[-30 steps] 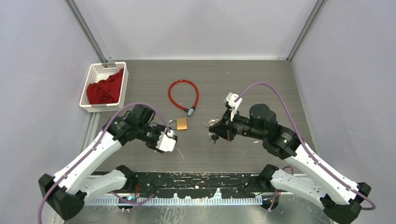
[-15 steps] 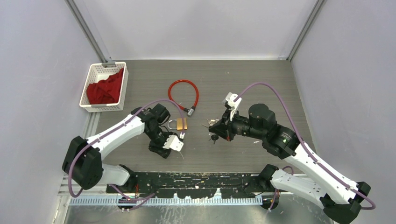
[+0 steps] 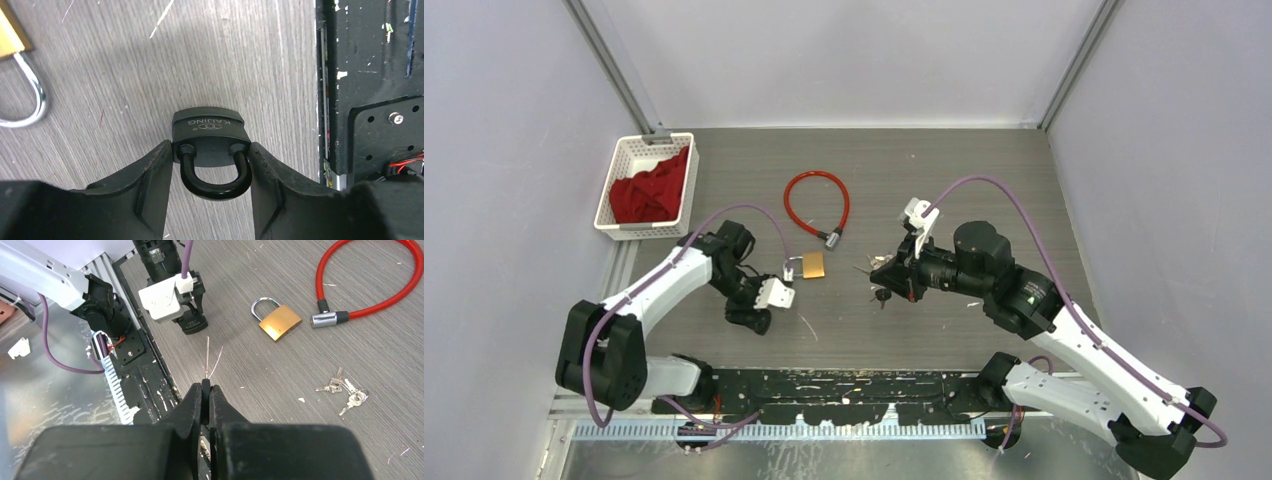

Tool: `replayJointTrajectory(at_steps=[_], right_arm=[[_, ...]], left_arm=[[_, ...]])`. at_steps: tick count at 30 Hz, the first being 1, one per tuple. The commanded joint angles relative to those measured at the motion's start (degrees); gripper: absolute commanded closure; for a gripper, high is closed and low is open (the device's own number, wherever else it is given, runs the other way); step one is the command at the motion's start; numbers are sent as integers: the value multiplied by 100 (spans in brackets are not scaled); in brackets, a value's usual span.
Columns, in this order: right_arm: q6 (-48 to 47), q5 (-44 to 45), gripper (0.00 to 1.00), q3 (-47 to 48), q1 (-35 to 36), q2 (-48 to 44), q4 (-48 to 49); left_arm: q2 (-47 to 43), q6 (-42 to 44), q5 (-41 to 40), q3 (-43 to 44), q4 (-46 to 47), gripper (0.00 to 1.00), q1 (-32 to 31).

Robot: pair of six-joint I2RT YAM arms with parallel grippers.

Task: Unlock with the key
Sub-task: Move the lock to the center of the board, then pick up the lock from the center of the board.

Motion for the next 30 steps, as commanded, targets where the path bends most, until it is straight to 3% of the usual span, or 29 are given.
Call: replayJointTrajectory(at_steps=[1, 3, 6, 11, 12, 13, 21, 25, 30], right_arm=[[6, -16, 99, 313, -29, 65, 194], [7, -17, 99, 329, -29, 94, 201], [28, -9, 99, 336, -26, 116, 230], [44, -8, 99, 315, -29, 116, 236], [48, -8, 99, 301, -28, 99, 238], [51, -1, 99, 285, -29, 86, 238], [60, -46, 99, 135, -28, 58, 338], [52, -69, 99, 129, -29, 72, 354], [60, -66, 99, 111, -29, 50, 349]], left_arm=[[107, 942, -391, -346, 322, 73, 502], [88, 1049, -430, -397, 375, 64, 583], [120, 1358, -501, -455, 275, 34, 584], [130, 1800, -729, -569, 357, 29, 590], [111, 1809, -724, -570, 375, 7, 584], [99, 1803, -695, -551, 380, 1, 589], [-229, 1759, -374, -335, 448, 1, 509], [-556, 1459, -453, -225, 519, 0, 18], [-347, 886, -866, -126, 504, 7, -705]])
